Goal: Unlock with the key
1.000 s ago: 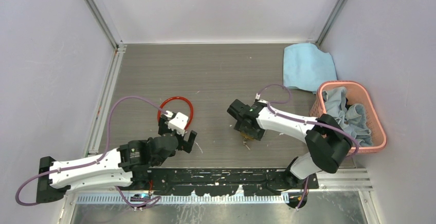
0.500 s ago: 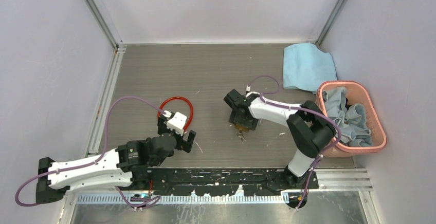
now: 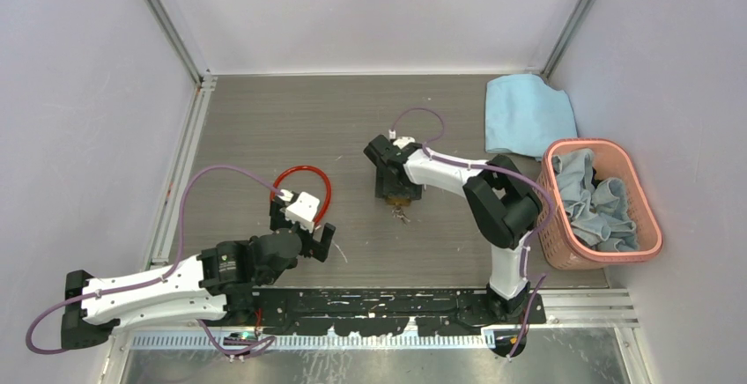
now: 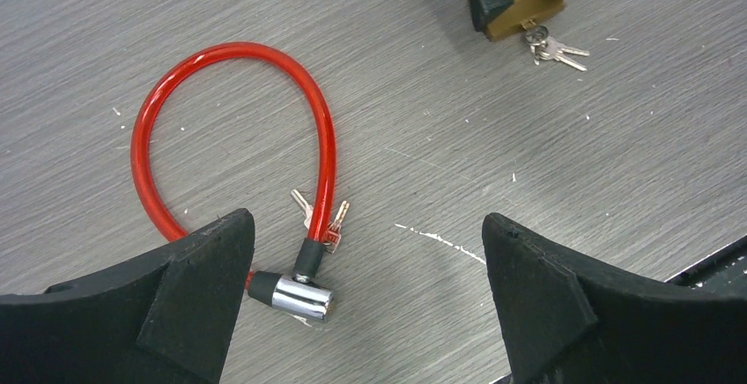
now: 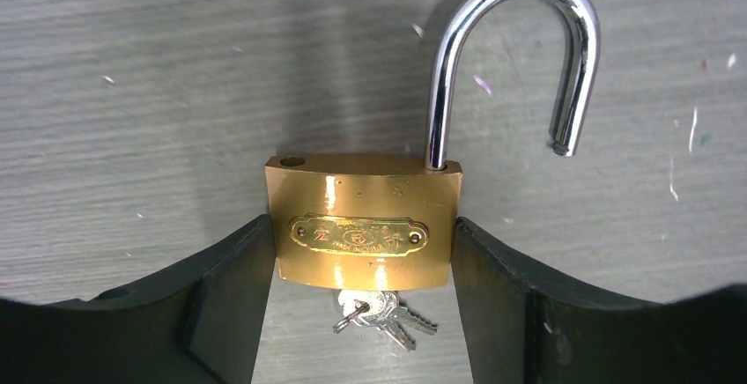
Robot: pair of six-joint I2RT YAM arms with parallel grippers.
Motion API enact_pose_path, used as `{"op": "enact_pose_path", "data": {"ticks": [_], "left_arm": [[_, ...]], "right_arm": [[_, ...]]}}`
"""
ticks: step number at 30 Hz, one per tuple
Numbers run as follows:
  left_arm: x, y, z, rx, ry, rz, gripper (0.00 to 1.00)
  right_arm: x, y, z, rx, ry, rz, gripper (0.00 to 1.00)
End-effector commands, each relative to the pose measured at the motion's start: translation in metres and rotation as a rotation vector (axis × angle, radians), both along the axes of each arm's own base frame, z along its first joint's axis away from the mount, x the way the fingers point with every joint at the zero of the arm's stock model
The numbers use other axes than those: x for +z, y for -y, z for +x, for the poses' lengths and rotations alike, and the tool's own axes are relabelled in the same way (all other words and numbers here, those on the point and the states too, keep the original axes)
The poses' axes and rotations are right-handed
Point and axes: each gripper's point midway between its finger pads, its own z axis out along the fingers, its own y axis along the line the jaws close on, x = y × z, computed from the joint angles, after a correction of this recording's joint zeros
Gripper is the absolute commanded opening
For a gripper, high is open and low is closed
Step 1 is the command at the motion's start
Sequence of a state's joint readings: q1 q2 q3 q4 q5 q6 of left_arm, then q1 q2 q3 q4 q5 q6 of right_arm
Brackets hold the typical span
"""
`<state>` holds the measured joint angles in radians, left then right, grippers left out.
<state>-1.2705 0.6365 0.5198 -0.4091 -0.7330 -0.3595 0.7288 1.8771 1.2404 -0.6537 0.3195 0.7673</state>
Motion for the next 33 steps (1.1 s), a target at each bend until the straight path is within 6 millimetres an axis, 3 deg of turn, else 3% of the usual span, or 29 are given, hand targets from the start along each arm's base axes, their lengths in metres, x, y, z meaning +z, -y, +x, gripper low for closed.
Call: {"op": "enact_pose_path", "data": {"ticks": [1, 5, 8, 15, 19, 25, 33], "left_arm": [[0.020, 0.003, 0.003, 0.017, 0.032, -0.071, 1.00], [0.020, 0.002, 0.003, 0.018, 0.034, -0.073, 1.00], [0.021, 0.002, 0.003, 0.020, 0.034, -0.076, 1.00], [0.020, 0.001, 0.003, 0.028, 0.028, -0.075, 1.00], [0.019, -0.001, 0.002, 0.032, 0.021, -0.083, 1.00], [0.019, -0.004, 0.003, 0.055, 0.014, -0.087, 1.00], [0.016, -0.009, 0.007, 0.109, 0.011, -0.069, 1.00]], "right_arm": [[0.009, -0.008, 0.029, 0.098, 0.063, -0.054, 0.01], [0.010, -0.015, 0.044, 0.155, 0.091, -0.078, 0.01], [0.011, -0.026, 0.052, 0.205, 0.099, -0.042, 0.07], [0.021, -0.039, 0.069, 0.229, 0.108, 0.052, 0.43], [0.038, -0.042, 0.075, 0.237, 0.145, 0.076, 0.69], [0.067, -0.045, 0.080, 0.249, 0.200, 0.104, 0.98], [0.094, -0.039, 0.072, 0.255, 0.235, 0.124, 1.00]]}}
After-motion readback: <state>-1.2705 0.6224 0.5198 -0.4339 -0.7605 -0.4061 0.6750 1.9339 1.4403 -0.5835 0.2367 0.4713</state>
